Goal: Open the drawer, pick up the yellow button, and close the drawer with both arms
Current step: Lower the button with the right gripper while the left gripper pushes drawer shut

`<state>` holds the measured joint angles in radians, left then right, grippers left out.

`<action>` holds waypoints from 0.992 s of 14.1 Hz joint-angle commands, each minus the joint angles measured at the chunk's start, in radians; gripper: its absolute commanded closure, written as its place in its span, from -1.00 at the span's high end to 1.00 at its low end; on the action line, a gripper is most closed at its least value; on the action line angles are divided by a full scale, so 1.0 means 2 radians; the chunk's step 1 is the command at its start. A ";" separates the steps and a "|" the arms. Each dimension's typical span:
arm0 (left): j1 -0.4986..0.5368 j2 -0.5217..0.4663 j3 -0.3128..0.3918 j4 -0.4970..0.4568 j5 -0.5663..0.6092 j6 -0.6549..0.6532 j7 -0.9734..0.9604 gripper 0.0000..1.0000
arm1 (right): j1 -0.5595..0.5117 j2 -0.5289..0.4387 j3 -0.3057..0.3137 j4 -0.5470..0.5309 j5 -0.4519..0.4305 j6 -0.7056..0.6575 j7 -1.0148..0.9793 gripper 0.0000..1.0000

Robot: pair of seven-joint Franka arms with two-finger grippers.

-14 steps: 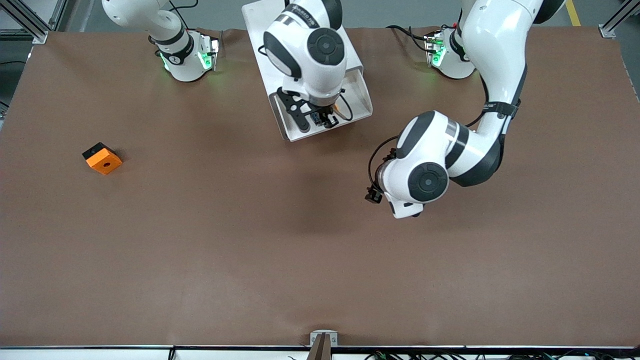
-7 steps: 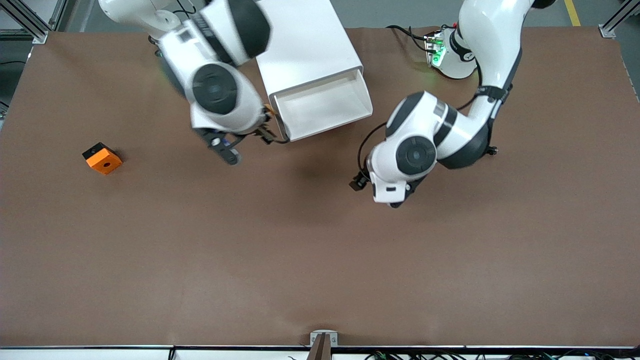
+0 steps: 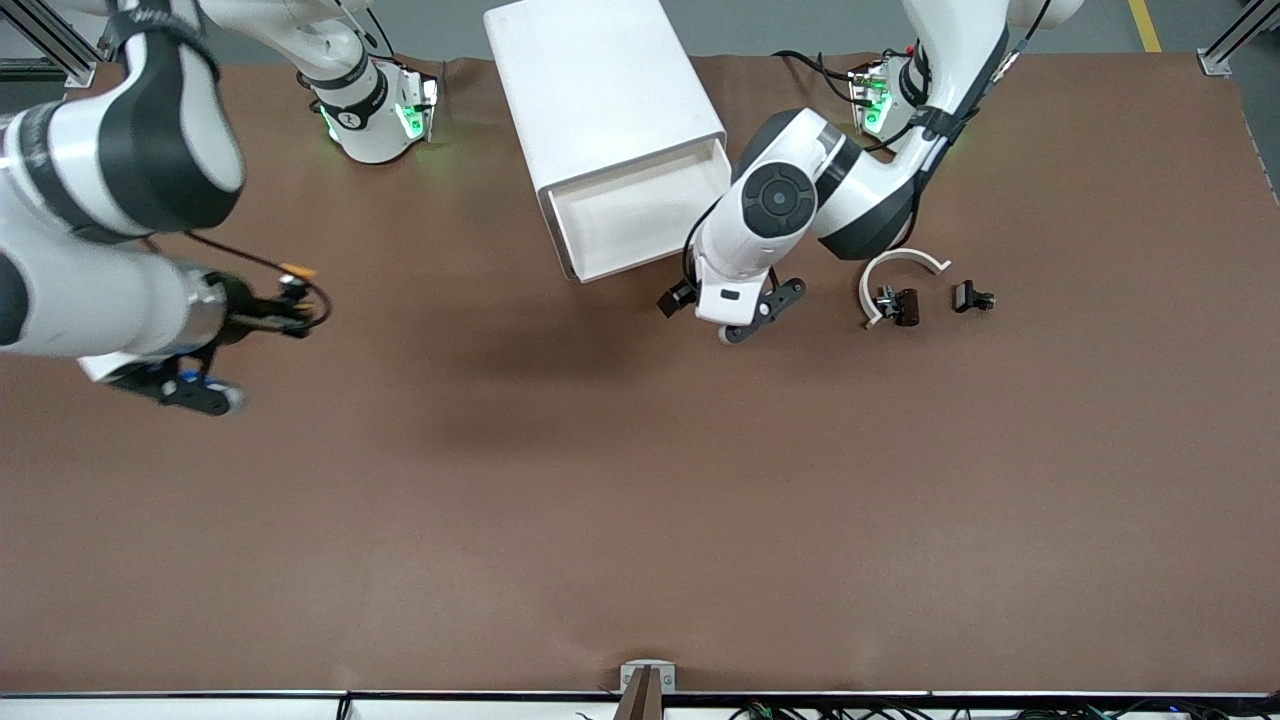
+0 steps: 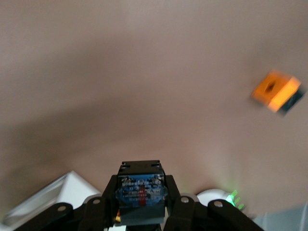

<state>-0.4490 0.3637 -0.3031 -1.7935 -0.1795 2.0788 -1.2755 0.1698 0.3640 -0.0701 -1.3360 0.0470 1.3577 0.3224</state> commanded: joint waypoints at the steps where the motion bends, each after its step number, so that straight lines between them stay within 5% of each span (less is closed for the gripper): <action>1: -0.019 -0.013 -0.001 -0.014 0.008 0.008 0.005 1.00 | -0.043 -0.012 0.011 -0.070 -0.033 0.091 -0.105 -0.46; 8: -0.054 -0.008 -0.032 -0.014 0.008 0.008 0.034 1.00 | -0.083 -0.009 0.011 -0.262 -0.047 0.384 -0.173 -0.45; 14: -0.071 0.003 -0.063 -0.014 0.007 0.010 0.035 1.00 | -0.087 0.047 0.011 -0.297 -0.047 0.463 -0.173 -0.46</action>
<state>-0.5847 0.3721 -0.3947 -1.8111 -0.1752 2.0824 -1.2039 0.0191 0.4242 -0.0680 -1.9209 -0.0249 2.2498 -0.0155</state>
